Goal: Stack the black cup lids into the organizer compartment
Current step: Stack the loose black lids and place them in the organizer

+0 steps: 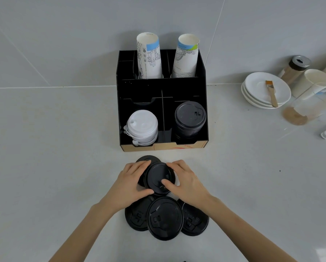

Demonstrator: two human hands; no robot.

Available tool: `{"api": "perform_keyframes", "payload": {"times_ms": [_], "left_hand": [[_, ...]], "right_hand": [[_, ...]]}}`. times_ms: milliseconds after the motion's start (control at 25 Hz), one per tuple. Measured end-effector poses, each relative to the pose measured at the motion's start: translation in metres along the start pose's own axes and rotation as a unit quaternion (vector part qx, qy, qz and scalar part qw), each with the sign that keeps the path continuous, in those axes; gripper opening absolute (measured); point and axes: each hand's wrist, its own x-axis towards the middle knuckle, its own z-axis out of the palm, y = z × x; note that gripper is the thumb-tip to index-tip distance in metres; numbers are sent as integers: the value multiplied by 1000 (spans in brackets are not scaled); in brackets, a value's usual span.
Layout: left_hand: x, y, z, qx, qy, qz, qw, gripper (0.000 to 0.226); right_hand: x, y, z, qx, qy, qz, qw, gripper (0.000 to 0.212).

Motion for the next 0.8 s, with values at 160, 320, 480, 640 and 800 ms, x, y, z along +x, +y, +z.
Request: {"api": "perform_keyframes", "payload": {"times_ms": [160, 320, 480, 640, 800], "left_hand": [[2, 3, 5, -10, -10, 21, 1000, 89], [5, 7, 5, -32, 35, 31, 998, 86], [9, 11, 3, -57, 68, 14, 996, 83], [11, 17, 3, -74, 86, 8, 994, 78], [12, 21, 4, -89, 89, 3, 992, 74]], "right_hand": [[0, -5, -6, 12, -9, -45, 999, 51], [1, -6, -14, 16, 1, -56, 998, 56], [-2, -2, -15, 13, 14, -50, 999, 61], [-6, 1, -17, 14, 17, -53, 998, 62], [-7, 2, -19, 16, 37, -35, 999, 61]]}}
